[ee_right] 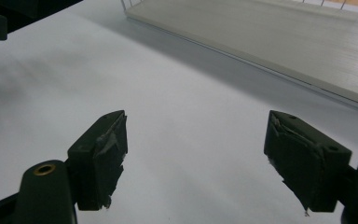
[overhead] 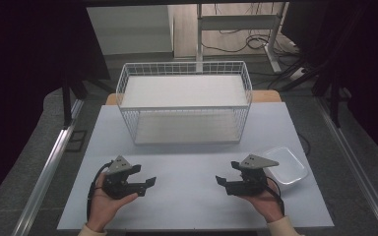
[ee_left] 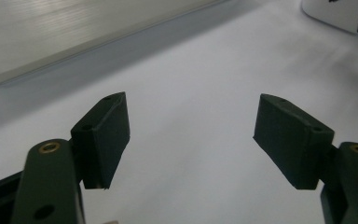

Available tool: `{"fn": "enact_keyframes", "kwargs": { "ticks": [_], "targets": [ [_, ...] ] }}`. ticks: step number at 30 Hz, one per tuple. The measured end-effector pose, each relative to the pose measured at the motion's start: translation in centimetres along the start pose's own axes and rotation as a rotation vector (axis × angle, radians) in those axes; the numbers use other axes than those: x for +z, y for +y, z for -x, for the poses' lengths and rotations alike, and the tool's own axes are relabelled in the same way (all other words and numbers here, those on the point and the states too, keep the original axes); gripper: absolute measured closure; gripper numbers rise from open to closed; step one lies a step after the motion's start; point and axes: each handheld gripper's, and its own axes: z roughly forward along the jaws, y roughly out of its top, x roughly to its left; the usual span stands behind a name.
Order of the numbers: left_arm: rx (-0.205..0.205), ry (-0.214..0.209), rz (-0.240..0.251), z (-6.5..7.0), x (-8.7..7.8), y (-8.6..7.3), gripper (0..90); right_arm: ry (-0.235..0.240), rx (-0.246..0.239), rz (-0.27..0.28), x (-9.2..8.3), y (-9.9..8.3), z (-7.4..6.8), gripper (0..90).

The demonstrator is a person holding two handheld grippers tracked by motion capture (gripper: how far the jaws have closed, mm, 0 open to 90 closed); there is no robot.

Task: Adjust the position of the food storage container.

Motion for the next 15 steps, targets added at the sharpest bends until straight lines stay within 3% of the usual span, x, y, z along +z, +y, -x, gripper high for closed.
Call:
{"fn": "enact_keyframes", "kwargs": {
  "ticks": [7,15],
  "targets": [
    [0.013,-0.003,0.007,0.4,0.2,0.1,26.2,-0.012,0.001,-0.021,0.5,-0.1,-0.4,22.8],
    [0.028,0.024,0.034,1.3,-1.2,0.2,26.4,-0.019,-0.009,-0.009,0.4,0.4,-0.7,23.5]
  ]
}}
